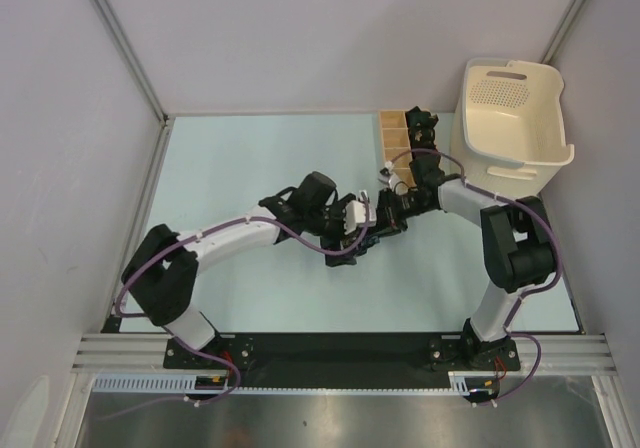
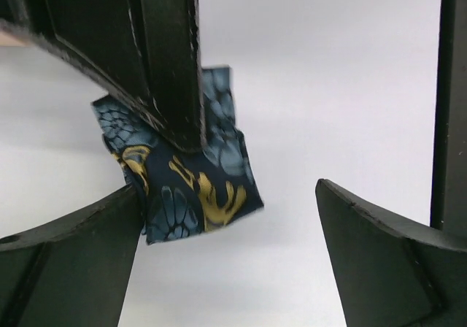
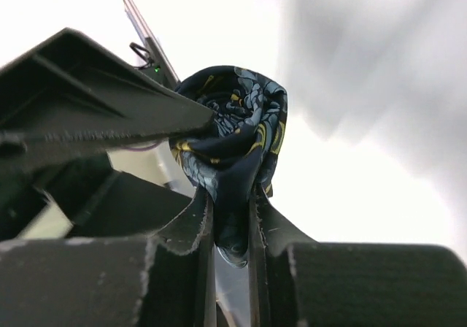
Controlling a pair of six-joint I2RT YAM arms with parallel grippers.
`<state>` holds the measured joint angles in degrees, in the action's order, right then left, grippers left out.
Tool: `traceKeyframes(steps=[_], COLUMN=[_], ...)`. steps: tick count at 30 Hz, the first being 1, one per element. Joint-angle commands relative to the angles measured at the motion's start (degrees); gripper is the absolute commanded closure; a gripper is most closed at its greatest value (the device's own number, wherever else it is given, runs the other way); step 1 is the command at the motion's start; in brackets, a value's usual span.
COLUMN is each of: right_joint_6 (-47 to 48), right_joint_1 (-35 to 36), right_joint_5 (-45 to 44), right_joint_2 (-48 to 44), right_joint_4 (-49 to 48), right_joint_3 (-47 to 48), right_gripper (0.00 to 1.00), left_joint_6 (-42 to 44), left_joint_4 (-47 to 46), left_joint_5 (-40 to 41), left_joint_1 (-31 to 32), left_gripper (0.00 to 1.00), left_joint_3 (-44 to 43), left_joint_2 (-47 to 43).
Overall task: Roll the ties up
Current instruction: Pick up the tie at the center of the board, then place the tie in the storage box.
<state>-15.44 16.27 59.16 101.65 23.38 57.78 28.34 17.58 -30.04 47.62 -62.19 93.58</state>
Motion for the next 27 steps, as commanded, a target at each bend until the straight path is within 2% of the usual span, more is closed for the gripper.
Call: traceKeyframes(steps=[1,5,11,15,19,25,27], right_joint_6=[13.84,25.95,37.66,51.17,64.10,85.97,89.96], right_joint_1=[-4.49,-6.95,-10.29,-10.82,-10.48,-7.75,-6.70], right_joint_5=[-10.11,-13.45,-18.89,-23.20,-26.19,-27.34,-28.04], right_joint_2=[-1.45,0.65,6.72,10.85,12.35,10.51,10.06], right_joint_4=[12.46,20.29,32.68,40.86,43.07,44.47,44.57], right_joint_3=[12.60,24.55,49.50,63.13,67.64,63.43,61.33], right_gripper=[1.00,1.00,1.00,1.00,1.00,1.00,1.00], left_joint_6=[-4.43,-5.57,-6.80,-7.42,-7.60,-7.86,-8.03], left_joint_4=[9.12,10.72,11.07,9.67,8.61,7.55,7.20], left_joint_5=[-11.26,-12.58,-12.41,-11.09,-10.30,-9.69,-9.60], left_joint_1=[-4.19,-8.84,-11.58,-12.63,-13.78,-15.09,-15.27], left_gripper=[0.00,0.00,0.00,0.00,0.00,0.01,0.00], left_joint_3=[-0.56,-0.56,0.14,1.28,2.51,5.06,5.68], left_joint_2=[-6.56,-8.32,-9.91,-10.79,-11.75,-13.60,-14.12])
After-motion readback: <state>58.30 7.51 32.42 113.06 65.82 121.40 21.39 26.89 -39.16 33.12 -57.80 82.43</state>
